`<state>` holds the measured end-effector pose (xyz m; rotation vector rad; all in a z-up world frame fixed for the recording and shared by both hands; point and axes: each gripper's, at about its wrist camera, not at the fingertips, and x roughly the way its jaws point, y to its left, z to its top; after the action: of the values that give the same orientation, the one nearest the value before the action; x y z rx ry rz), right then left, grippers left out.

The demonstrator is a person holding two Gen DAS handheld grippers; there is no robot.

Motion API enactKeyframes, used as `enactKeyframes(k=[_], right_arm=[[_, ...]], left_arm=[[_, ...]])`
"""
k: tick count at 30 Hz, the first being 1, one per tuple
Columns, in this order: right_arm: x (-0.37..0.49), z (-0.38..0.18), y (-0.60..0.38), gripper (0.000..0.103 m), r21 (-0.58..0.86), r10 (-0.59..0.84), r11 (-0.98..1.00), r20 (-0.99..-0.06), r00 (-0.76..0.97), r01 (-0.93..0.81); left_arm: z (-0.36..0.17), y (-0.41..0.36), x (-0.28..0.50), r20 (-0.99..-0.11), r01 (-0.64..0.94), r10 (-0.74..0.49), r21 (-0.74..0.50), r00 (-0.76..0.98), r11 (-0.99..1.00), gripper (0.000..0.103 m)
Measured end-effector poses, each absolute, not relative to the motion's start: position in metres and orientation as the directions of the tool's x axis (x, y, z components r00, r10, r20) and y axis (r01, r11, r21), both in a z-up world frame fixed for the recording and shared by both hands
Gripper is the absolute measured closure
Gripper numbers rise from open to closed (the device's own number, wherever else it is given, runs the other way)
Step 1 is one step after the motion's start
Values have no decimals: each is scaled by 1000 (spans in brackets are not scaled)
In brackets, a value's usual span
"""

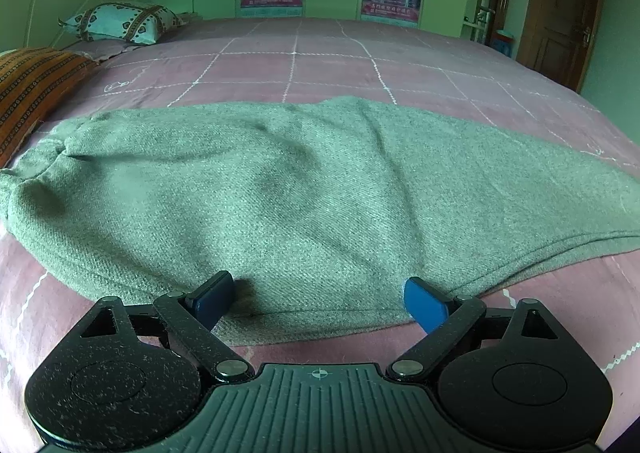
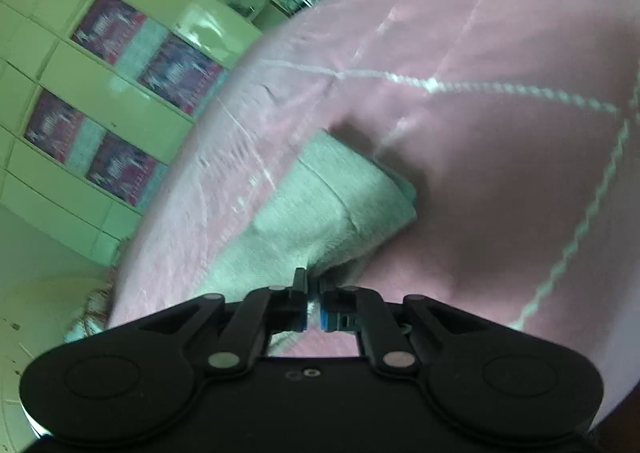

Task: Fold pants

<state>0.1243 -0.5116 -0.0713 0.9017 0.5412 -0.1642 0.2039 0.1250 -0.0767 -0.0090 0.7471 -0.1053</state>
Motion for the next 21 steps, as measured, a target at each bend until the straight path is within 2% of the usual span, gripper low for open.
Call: enactKeyframes(k=[3, 4, 6, 8, 12, 14, 15, 17, 18, 19, 21], right_arm=[[131, -69, -516, 89, 681, 66, 627, -530, 845, 378], [133, -70, -519, 91, 680, 59, 624, -533, 844, 386], [134, -72, -522, 103, 683, 62, 620, -533, 844, 386], [135, -57, -519, 103, 640, 54, 684, -524, 850, 351], [126, -18, -507, 103, 598, 41, 772, -387, 921, 217], [128, -19, -506, 103, 559, 33, 806, -370, 928, 195], [132, -26, -508, 103, 544, 34, 814, -392, 919, 202], [146, -60, -527, 103, 575, 59, 743, -565, 823, 341], [146, -77, -536, 103, 609, 92, 690, -609, 788, 390], [140, -81, -539, 103, 643, 100, 670, -575, 812, 373], [140, -73, -533, 103, 613, 79, 701, -575, 814, 365]], left_arm=[[-77, 124, 203, -677, 89, -95, -43, 730, 995, 11], [-77, 124, 203, -677, 89, -94, -42, 730, 995, 11], [-77, 124, 203, -678, 91, -95, -42, 729, 995, 11], [-76, 124, 203, -679, 94, -97, -42, 727, 995, 11], [-77, 123, 203, -679, 97, -96, -38, 728, 995, 10], [-77, 123, 203, -679, 97, -95, -34, 728, 995, 10], [-77, 123, 203, -679, 98, -96, -35, 728, 995, 10], [-77, 123, 203, -679, 99, -97, -37, 727, 994, 10], [-77, 123, 203, -679, 100, -99, -37, 727, 994, 10], [-77, 123, 202, -679, 101, -99, -37, 728, 994, 10], [-77, 122, 203, -679, 102, -99, -35, 727, 994, 9]])
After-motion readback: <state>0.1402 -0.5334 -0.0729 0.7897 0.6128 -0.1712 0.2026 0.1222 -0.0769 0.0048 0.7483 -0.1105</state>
